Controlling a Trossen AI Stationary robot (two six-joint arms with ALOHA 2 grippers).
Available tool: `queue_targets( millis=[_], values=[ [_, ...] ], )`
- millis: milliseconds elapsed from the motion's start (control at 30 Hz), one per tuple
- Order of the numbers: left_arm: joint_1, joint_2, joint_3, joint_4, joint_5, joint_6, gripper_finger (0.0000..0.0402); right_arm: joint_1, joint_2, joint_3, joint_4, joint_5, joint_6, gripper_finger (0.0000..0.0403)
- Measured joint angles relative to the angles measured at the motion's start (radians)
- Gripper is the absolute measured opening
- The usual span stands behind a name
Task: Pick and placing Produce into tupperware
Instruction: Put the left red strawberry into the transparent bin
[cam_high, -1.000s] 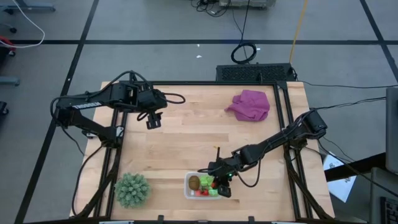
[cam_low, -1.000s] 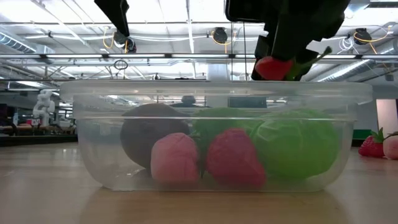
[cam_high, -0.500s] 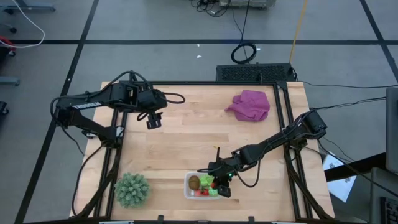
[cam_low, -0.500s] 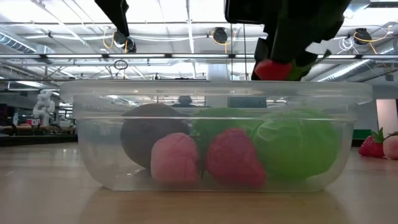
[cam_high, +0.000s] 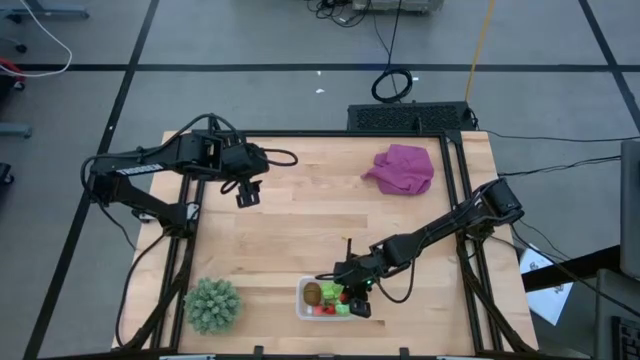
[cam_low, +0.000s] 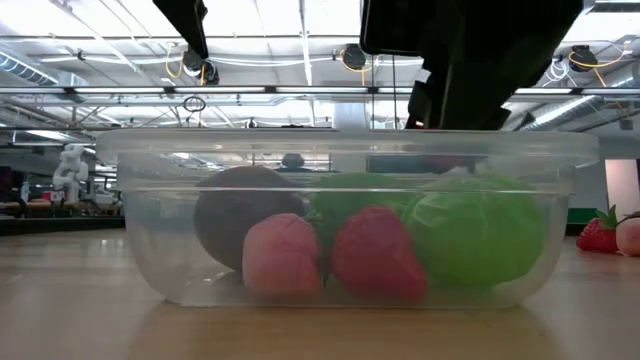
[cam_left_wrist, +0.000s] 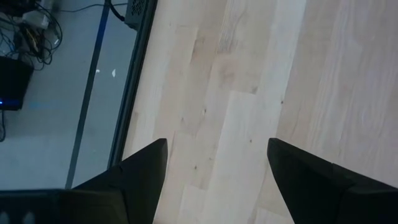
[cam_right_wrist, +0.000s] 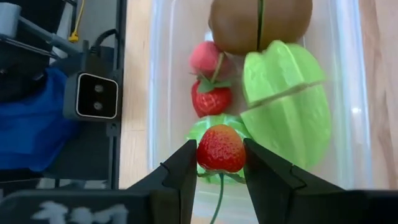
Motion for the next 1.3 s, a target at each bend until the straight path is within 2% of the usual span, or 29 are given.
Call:
queue_targets(
  millis=[167, 400, 533, 733, 967, 1300],
  values=[
    [0.000, 0.000, 0.000, 0.001, 0.000, 0.000, 0.0280, -0.006, 0.001, 0.015, -0.018, 0.021, -0.050, 0.0112],
    [0.000, 0.000, 0.000, 0.000, 0.000, 0.000, 0.0280, -0.008, 0.000, 0.150, -0.229, 0.083, -0.156, 0.0112],
    [0.000, 0.000, 0.000, 0.000, 0.000, 0.000, 0.0280, -0.009, 0.000, 0.178, -0.284, 0.136, -0.176, 0.0112],
    [0.000, 0.000, 0.000, 0.001, 0.000, 0.001, 0.0280, -0.006, 0.070, 0.180, -0.314, 0.122, -0.176, 0.0112],
    [0.000, 0.000, 0.000, 0.000, 0.005, 0.001, 0.0280, -0.003, 0.162, 0.290, -0.410, 0.072, -0.224, 0.0112],
    [-0.001, 0.000, 0.000, 0.000, 0.006, 0.001, 0.0280, 0.000, 0.164, 0.322, -0.418, 0.072, -0.239, 0.0112]
  ],
)
